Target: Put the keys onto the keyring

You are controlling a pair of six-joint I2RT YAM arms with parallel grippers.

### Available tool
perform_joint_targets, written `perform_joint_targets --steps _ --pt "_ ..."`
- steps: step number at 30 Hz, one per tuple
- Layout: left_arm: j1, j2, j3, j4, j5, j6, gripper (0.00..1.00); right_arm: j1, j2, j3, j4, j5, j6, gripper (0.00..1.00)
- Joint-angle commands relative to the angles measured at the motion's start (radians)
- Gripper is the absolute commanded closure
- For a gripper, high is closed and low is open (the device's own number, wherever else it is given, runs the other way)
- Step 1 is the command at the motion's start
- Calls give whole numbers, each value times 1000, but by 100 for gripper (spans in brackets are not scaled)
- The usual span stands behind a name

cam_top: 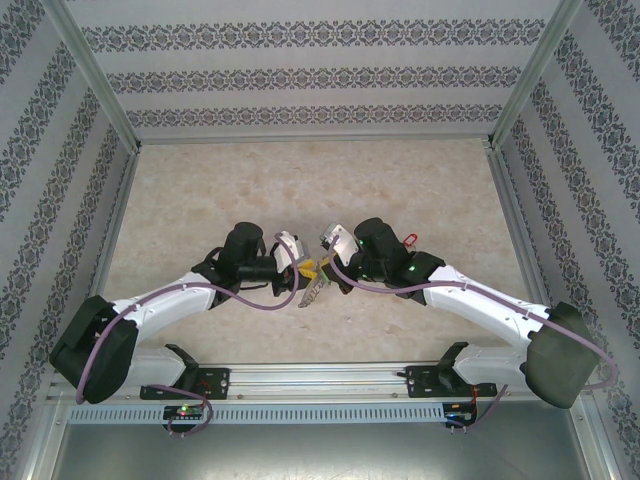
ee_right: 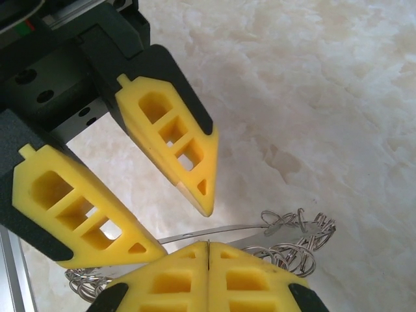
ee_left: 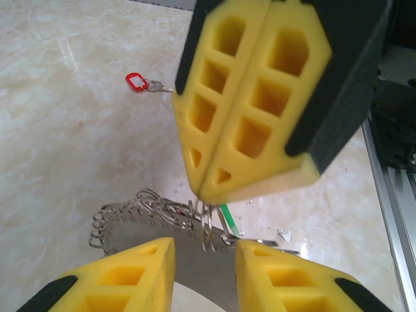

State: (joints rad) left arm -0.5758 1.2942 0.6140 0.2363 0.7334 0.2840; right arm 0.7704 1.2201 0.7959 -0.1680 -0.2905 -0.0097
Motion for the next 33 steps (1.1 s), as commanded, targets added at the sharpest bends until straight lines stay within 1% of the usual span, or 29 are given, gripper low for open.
perform_joint_targets --steps 1,10,16,18,19,23,26,28,30,31,32,33 --pt "-3 14 36 -12 30 18 70 13 3 32 25 -31 -24 100" --pt "-3 43 53 -25 48 24 70 13 2 33 28 -35 -28 100" --pt "-3 58 64 -38 54 30 77 12 2 31 36 -43 -29 100" --pt "-3 63 71 -48 57 36 83 13 2 33 36 -45 -28 100" --pt "-3 64 75 -55 58 40 84 13 4 32 38 -43 -30 100" --pt "-3 70 82 -80 58 52 87 13 2 32 39 -42 -30 100" --pt "-3 64 78 -80 55 53 85 13 1 31 39 -42 -29 100" --pt "-3 59 75 -79 52 53 85 12 1 28 39 -40 -30 100" --pt "-3 55 75 -93 38 57 93 13 1 29 39 -39 -30 100" --pt "-2 52 74 -105 28 65 93 13 1 28 39 -42 -29 100" --pt "-3 46 71 -110 23 68 92 13 -1 28 38 -41 -29 100" --pt "-3 37 66 -106 18 67 88 13 -1 29 39 -41 -30 100"
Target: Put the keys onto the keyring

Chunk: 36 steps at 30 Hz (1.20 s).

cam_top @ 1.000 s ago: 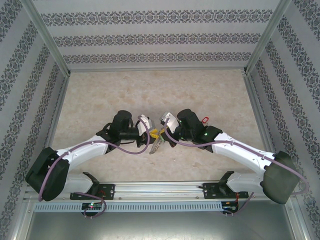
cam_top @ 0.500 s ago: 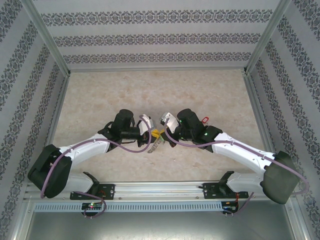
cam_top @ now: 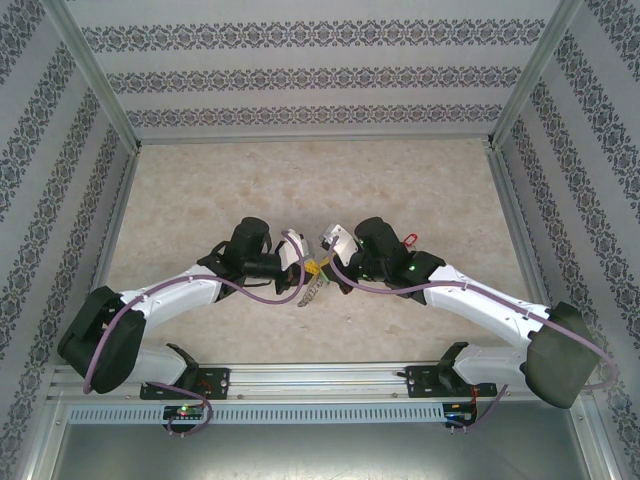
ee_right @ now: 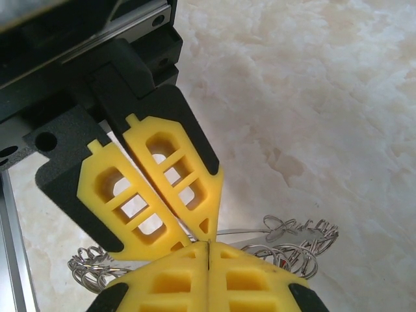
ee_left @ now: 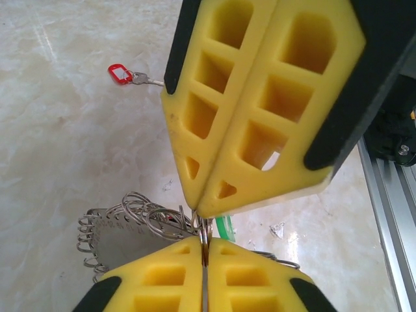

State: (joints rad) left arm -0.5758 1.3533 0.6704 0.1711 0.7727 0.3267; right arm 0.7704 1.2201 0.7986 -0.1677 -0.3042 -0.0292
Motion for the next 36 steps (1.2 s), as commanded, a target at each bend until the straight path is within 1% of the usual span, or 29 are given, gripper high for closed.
perform_joint_targets --steps 1,2,5,10,17,21,31,32,34,36 --pt "-3 -31 1 -29 -23 21 82 12 -1 24 38 -25 -11 100" --pt "-2 -39 -4 -21 -20 17 79 13 0 24 39 -24 -11 100" --pt "-2 -55 -6 -18 -5 13 78 13 -2 22 39 -25 -9 100" --pt "-3 -62 -14 -19 -21 16 77 13 -5 19 40 -25 -7 100" --pt "-3 -35 0 -29 -21 15 78 13 -8 17 41 -25 -9 100" --pt "-3 -13 15 -34 -15 14 79 12 -8 17 43 -27 -8 100" --pt "-4 8 32 -37 -8 19 87 13 -8 18 44 -35 -6 100" --pt "-2 9 32 -32 -6 15 87 14 -7 19 45 -39 -7 100" --pt "-3 10 28 -18 -3 7 83 15 -6 19 45 -42 -7 100" --pt "-3 12 31 -12 4 3 82 15 -5 20 45 -46 -6 100"
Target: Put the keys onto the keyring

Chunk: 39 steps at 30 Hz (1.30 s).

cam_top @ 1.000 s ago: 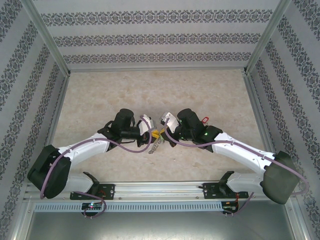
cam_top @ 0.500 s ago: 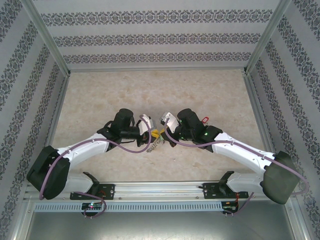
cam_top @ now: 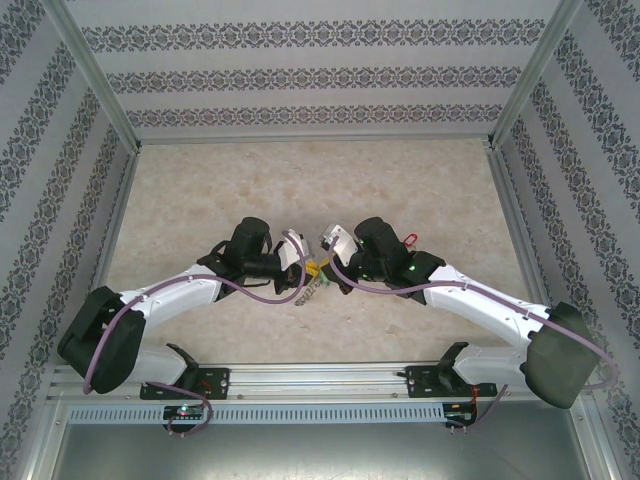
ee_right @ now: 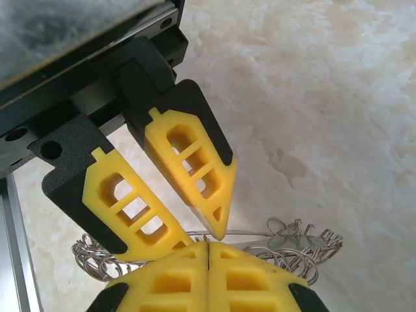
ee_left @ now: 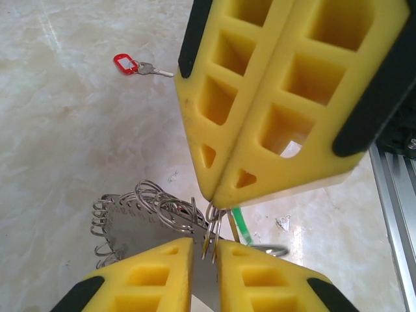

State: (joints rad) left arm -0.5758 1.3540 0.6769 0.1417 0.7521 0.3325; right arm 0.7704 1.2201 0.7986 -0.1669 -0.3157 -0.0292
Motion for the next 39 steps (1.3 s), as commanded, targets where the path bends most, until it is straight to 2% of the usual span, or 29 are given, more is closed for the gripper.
perform_joint_targets --steps 1,21,24,28,39 --pt "-3 14 26 18 29 -4 82 14 -5 19 43 -36 -6 100" --pt "-3 10 24 36 82 -9 86 17 -10 14 38 -30 -6 100" --pt "-3 10 29 31 92 -4 89 16 -7 15 40 -29 -5 100" --pt "-3 11 32 16 95 5 100 16 -5 16 41 -18 -3 100" --pt "-3 -39 -36 107 22 -10 100 -12 -37 -47 35 55 76 100"
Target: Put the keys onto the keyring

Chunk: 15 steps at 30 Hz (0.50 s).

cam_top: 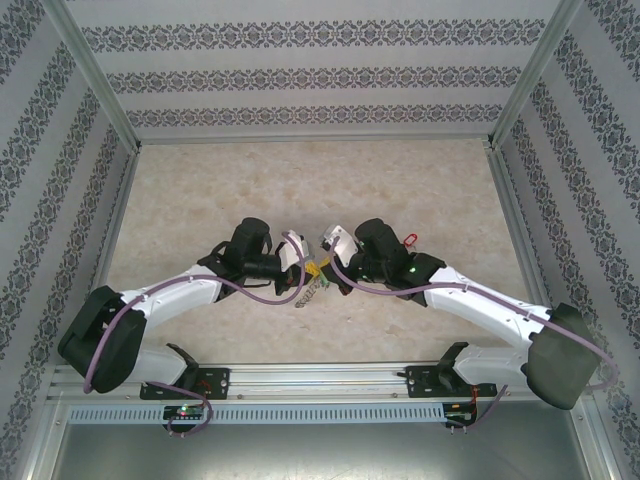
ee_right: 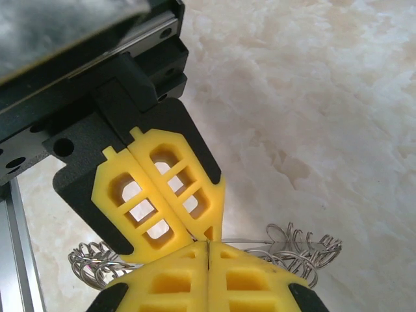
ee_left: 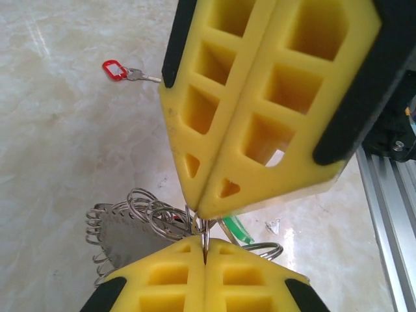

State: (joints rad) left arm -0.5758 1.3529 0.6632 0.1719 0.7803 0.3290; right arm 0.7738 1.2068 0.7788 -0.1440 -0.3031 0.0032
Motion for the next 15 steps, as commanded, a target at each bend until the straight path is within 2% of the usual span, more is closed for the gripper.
perform_joint_targets --steps 1,15 --pt "-3 -39 -29 92 -9 -9 100 -19 -27 -35 16 39 55 100" --pt "-4 -38 -63 199 -13 -62 100 -68 -23 -101 82 -20 205 100"
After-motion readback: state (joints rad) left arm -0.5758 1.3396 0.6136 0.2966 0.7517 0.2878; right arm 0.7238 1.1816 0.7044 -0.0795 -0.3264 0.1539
